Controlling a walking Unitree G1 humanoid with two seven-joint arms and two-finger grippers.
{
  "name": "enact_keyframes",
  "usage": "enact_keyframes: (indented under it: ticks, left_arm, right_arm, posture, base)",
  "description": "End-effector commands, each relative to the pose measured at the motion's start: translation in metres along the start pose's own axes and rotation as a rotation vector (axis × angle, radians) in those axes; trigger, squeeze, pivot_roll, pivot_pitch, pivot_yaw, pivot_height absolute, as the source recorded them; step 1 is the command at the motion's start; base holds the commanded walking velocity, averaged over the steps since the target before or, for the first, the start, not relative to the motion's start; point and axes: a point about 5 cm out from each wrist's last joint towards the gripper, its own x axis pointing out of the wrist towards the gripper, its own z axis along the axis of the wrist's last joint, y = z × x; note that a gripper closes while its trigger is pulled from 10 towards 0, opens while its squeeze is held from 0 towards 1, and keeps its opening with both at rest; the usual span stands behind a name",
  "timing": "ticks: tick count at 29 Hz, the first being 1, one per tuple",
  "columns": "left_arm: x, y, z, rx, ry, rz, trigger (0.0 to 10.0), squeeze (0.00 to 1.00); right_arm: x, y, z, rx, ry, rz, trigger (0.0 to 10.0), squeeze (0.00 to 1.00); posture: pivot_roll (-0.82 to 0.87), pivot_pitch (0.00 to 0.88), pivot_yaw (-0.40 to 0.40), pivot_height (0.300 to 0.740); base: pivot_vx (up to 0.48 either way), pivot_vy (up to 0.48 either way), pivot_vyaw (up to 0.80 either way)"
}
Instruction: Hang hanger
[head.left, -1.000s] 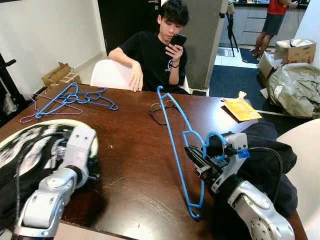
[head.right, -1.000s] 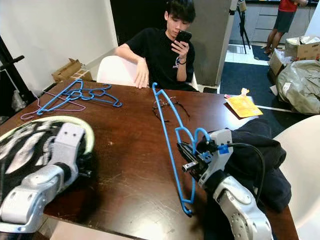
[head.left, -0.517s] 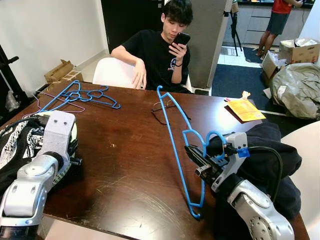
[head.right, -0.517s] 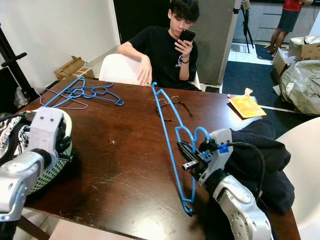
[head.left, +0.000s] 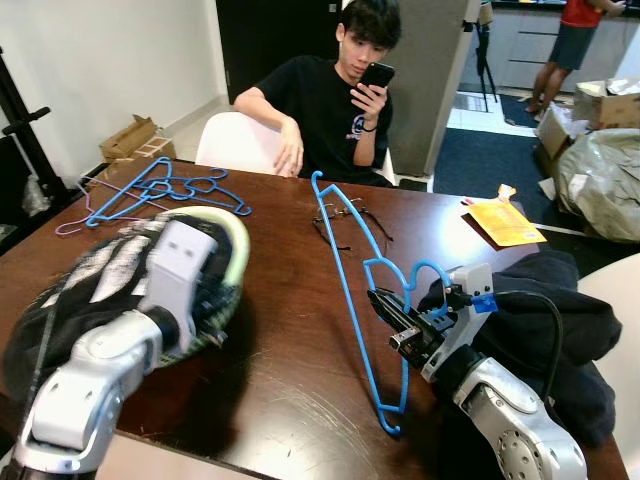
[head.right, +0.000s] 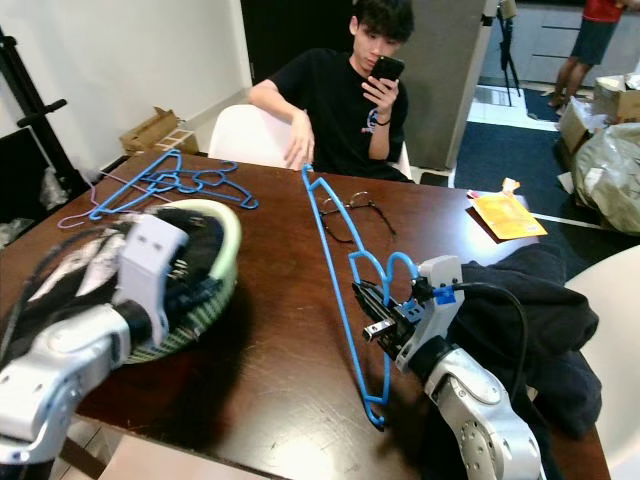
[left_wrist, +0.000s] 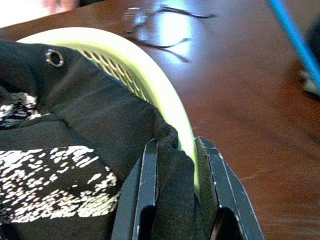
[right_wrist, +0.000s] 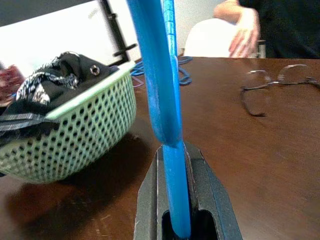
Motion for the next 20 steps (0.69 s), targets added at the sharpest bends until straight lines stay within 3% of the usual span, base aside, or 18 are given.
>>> enact_keyframes:
  ticks: [1,2,5,6,7,8,10,11,12,15,17,20]
  left_arm:
    - [-0.003,-0.001,-0.005,0.007,0.028,-0.021,2.2,0.00]
    - [-0.004,-0.001,-0.012,0.041,0.070,-0.029,10.0,0.00]
    - [-0.005,0.001,-0.019,0.067,0.115,-0.023,10.0,0.00]
    - [-0.007,0.004,-0.025,0.090,0.153,-0.012,10.0,0.17]
    - [-0.007,0.004,-0.025,0.090,0.153,-0.012,10.0,0.17]
    - [-0.009,0.005,-0.030,0.101,0.177,-0.010,10.0,1.00]
    - [-0.010,0.008,-0.034,0.120,0.198,0.019,10.0,1.00]
    - [-0.010,0.011,-0.036,0.133,0.218,0.046,10.0,0.66]
    - [-0.011,0.013,-0.037,0.137,0.233,0.061,10.0,0.00]
    - [-0.012,0.015,-0.038,0.140,0.251,0.070,10.0,0.00]
    - [-0.014,0.016,-0.039,0.140,0.255,0.078,0.0,0.00]
    - [-0.015,0.017,-0.039,0.145,0.254,0.082,0.0,0.00]
  right_arm:
    - [-0.003,-0.004,-0.014,0.021,0.065,-0.029,10.0,0.00]
    - [-0.003,-0.004,-0.014,0.021,0.066,-0.031,10.0,0.00]
    - [-0.003,-0.004,-0.014,0.021,0.067,-0.032,10.0,0.00]
    - [-0.004,-0.004,-0.014,0.022,0.067,-0.032,10.0,0.00]
    - [-0.004,-0.004,-0.014,0.022,0.067,-0.032,10.0,0.00]
    - [-0.004,-0.005,-0.014,0.023,0.067,-0.033,10.0,0.00]
    - [-0.004,-0.004,-0.013,0.024,0.068,-0.032,10.0,0.00]
    - [-0.004,-0.004,-0.013,0.024,0.068,-0.032,10.0,0.00]
    - [-0.004,-0.004,-0.013,0.025,0.069,-0.031,10.0,0.00]
    - [-0.004,-0.004,-0.013,0.026,0.069,-0.031,10.0,0.00]
    - [-0.004,-0.004,-0.013,0.026,0.069,-0.030,10.0,0.00]
    - [-0.005,-0.004,-0.013,0.027,0.069,-0.031,10.0,0.00]
  posture:
    - [0.02,0.000,0.006,0.740]
    - [0.02,0.000,0.006,0.740]
    - [0.02,0.000,0.006,0.740]
    - [0.02,0.000,0.006,0.740]
    - [0.02,0.000,0.006,0.740]
    - [0.02,0.000,0.006,0.740]
    - [0.02,0.002,0.005,0.740]
    - [0.02,0.004,0.005,0.740]
    - [0.02,0.004,0.005,0.740]
    - [0.02,0.007,0.005,0.740]
    - [0.02,0.007,0.005,0.740]
    - [0.02,0.009,0.006,0.740]
  base:
    - [0.000,0.000,0.00]
    - [0.000,0.000,0.00]
    - [0.000,0.000,0.00]
    - [0.000,0.000,0.00]
    - [0.000,0.000,0.00]
    - [0.000,0.000,0.00]
    - [0.000,0.000,0.00]
    - [0.000,0.000,0.00]
    - [0.000,0.000,0.00]
    - [0.000,0.000,0.00]
    - [0.000,0.000,0.00]
    - [0.000,0.000,0.00]
